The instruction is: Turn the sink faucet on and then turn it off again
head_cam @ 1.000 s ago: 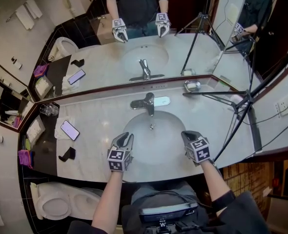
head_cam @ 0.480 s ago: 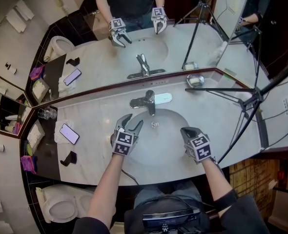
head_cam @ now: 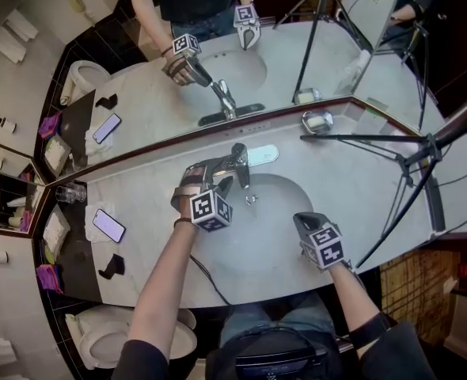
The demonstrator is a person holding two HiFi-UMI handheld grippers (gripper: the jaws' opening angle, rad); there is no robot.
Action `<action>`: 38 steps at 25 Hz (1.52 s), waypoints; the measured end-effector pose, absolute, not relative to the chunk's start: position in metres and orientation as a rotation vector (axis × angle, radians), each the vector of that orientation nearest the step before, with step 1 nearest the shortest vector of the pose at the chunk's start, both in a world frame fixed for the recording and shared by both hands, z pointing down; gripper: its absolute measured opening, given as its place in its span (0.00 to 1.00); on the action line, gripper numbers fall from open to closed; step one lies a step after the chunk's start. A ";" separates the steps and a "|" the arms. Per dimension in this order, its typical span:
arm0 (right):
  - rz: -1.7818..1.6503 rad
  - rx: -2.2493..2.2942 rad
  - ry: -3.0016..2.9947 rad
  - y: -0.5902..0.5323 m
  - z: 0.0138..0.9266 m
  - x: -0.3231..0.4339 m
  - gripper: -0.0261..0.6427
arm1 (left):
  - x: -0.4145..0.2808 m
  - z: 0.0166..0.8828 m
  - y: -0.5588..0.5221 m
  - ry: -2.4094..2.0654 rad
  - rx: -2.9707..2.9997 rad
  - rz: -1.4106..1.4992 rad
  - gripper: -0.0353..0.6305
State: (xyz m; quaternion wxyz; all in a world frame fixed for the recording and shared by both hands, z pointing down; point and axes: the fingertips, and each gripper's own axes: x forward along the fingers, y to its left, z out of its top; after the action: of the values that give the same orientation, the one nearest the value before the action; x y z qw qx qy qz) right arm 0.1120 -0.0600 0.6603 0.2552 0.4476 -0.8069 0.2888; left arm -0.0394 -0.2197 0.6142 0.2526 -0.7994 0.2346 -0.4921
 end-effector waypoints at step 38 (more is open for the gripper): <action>0.865 1.207 -2.127 -0.041 0.708 0.130 0.07 | -0.035 0.681 -0.217 0.594 -1.846 -1.328 0.36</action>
State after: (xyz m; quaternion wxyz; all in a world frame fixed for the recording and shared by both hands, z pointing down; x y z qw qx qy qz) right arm 0.1300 -0.0407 0.7076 0.2701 0.4480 -0.7895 0.3210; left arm -0.0352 -0.2171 0.6811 0.3853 -0.7247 0.2331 -0.5215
